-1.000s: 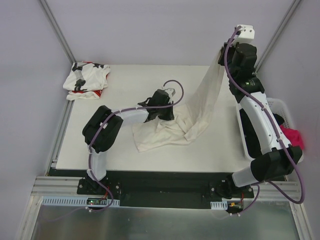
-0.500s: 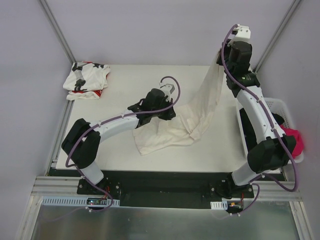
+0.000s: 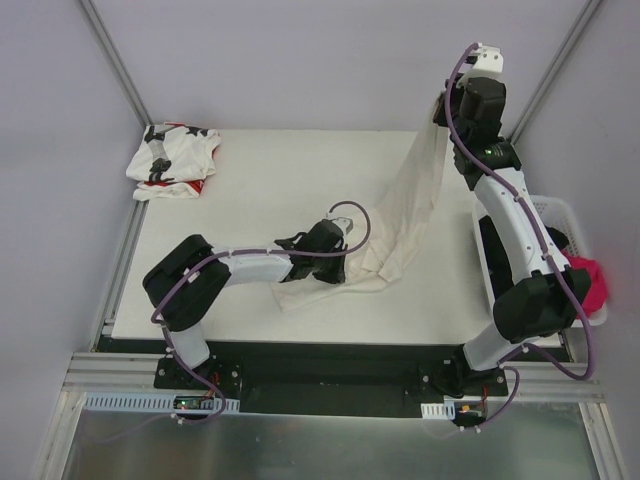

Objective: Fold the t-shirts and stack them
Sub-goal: Flatten out the tshirt

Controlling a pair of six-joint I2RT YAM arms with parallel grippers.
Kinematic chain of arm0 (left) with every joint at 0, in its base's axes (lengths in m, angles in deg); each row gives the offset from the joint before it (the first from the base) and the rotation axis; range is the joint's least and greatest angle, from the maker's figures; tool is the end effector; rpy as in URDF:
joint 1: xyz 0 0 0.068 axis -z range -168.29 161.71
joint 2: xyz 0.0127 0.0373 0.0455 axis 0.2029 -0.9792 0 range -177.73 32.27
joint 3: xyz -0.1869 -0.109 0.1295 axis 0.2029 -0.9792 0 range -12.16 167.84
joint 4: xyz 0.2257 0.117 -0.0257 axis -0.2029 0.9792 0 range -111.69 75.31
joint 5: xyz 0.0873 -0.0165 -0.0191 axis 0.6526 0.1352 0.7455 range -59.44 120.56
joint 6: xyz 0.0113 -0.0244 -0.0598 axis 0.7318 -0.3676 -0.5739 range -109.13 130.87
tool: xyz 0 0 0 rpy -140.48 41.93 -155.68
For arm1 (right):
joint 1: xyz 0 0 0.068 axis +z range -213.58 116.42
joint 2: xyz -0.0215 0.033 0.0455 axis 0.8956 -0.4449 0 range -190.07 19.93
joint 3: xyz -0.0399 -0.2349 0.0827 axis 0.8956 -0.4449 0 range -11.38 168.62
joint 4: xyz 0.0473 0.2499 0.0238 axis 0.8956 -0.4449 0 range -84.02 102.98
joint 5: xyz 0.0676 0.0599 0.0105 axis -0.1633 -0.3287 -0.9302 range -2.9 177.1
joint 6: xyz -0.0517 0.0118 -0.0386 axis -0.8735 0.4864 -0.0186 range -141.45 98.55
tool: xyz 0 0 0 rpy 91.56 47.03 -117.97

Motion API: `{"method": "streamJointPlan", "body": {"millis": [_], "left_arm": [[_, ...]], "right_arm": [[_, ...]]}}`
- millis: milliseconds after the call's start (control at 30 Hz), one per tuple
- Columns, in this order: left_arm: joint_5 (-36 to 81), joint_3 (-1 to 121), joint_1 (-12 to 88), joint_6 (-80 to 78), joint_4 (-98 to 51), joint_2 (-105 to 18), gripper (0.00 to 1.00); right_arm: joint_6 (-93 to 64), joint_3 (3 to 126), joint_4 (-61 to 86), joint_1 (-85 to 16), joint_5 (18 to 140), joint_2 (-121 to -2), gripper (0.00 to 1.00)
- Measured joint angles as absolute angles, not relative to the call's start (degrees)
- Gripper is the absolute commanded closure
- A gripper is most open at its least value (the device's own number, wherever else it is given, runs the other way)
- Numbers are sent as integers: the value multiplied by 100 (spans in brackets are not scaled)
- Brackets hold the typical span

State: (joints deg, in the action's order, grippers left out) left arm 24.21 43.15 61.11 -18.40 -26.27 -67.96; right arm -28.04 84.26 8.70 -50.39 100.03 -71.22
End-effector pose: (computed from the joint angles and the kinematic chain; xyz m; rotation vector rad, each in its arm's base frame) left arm 0.2364 -0.2845 0.1452 0.4830 2.3664 -0.8118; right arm 0.3749 0.0761 0.4350 -0.0931 1.5652 -0.0861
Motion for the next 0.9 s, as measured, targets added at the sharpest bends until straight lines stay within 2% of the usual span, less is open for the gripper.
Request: {"method": "streamJointPlan", "body": {"millis": [700, 833, 900], "left_arm": [[2511, 4240, 6313, -1893, -2657, -6776, 100], [2618, 4240, 6315, -1838, -2480, -6470, 85], [2688, 4240, 6315, -1805, -2419, -6295, 82]], "right_arm": [[-2756, 8426, 796, -5166, 9957, -7125, 99], [-2743, 8426, 796, -5175, 9940, -7125, 99], [-2741, 8426, 796, -5177, 9924, -7125, 99]]}}
